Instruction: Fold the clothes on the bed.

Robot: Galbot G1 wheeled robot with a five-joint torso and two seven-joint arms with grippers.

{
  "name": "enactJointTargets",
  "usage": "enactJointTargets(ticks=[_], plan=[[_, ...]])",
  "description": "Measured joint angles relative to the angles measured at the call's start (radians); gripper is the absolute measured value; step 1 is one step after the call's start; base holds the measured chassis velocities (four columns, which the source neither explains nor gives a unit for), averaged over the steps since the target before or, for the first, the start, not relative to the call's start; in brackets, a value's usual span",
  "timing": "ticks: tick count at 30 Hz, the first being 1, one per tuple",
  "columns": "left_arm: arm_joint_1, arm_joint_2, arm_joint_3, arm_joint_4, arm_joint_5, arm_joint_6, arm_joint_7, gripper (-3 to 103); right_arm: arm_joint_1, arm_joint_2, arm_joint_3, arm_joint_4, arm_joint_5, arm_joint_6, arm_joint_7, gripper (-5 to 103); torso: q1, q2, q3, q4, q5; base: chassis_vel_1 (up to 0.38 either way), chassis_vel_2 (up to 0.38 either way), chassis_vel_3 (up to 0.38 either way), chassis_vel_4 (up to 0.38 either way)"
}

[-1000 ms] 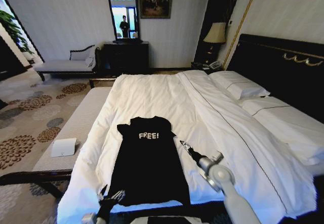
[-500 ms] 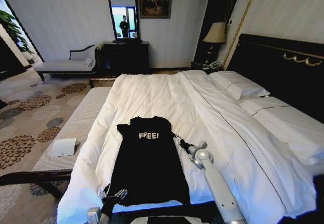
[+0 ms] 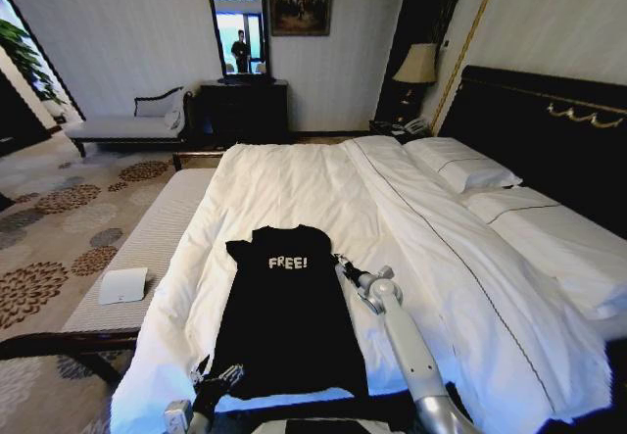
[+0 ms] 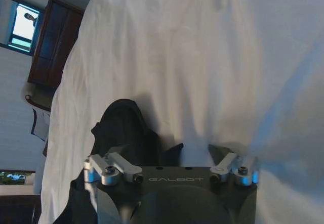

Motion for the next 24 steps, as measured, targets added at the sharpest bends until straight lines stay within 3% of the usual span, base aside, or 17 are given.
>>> enactJointTargets(ticks=[3, 5, 8, 10, 11, 13, 15, 19, 21, 24], plan=[[-0.001, -0.003, -0.003, -0.002, -0.004, 0.001, -0.002, 100, 0.008, 0.002, -0.001, -0.009, -0.004, 0.0, -0.001, 71, 0.0, 0.0, 0.0, 0.0, 0.0, 0.0, 0.0, 0.0, 0.0], [-0.001, -0.003, -0.003, -0.003, -0.005, 0.001, -0.002, 100, 0.008, 0.003, -0.002, -0.011, -0.005, 0.001, -0.001, 71, 0.0, 0.0, 0.0, -0.0001, 0.0, 0.0, 0.0, 0.0, 0.0], [0.0, -0.005, -0.008, -0.003, -0.009, 0.0, -0.003, 100, 0.012, 0.009, -0.003, -0.02, -0.011, 0.001, -0.002, 55, 0.0, 0.0, 0.0, 0.0, 0.0, 0.0, 0.0, 0.0, 0.0], [0.0, -0.006, -0.009, -0.004, -0.01, 0.0, -0.003, 100, 0.013, 0.01, -0.003, -0.022, -0.012, 0.002, -0.002, 55, 0.0, 0.0, 0.0, 0.0, 0.0, 0.0, 0.0, 0.0, 0.0], [0.0, -0.006, -0.012, -0.005, -0.013, 0.0, -0.003, 100, 0.015, 0.011, -0.003, -0.023, -0.012, 0.002, -0.002, 44, 0.0, 0.0, 0.0, 0.0, 0.0, 0.0, 0.0, 0.0, 0.0], [0.001, -0.007, -0.019, -0.009, -0.021, 0.0, -0.003, 100, 0.021, 0.011, -0.004, -0.028, -0.013, 0.002, -0.002, 33, 0.0, 0.0, 0.0, 0.0, 0.0, 0.0, 0.0, 0.0, 0.0], [0.001, -0.007, -0.021, -0.01, -0.025, -0.001, -0.004, 100, 0.023, 0.011, -0.004, -0.029, -0.013, 0.002, -0.002, 33, 0.0, 0.0, 0.0, 0.0, 0.0, 0.0, 0.0, 0.0, 0.0], [0.0, -0.008, -0.028, -0.012, -0.038, -0.002, -0.007, 100, 0.024, 0.008, -0.006, -0.026, -0.012, 0.001, 0.002, 12, 0.0, 0.0, 0.0, -0.0001, 0.0, 0.0, 0.0, 0.0, 0.0], [0.0, -0.009, -0.028, -0.013, -0.04, -0.002, -0.007, 100, 0.024, 0.008, -0.006, -0.024, -0.012, 0.001, 0.003, 12, 0.0, 0.0, 0.0, 0.0, 0.0, 0.0, 0.0, 0.0, 0.0], [0.002, -0.016, -0.027, -0.018, -0.047, -0.002, -0.01, 100, 0.021, 0.008, -0.006, -0.021, -0.013, 0.001, 0.005, 1, 0.0, 0.0, 0.0, 0.0, 0.0, 0.0, 0.0, 0.0, 0.0]])
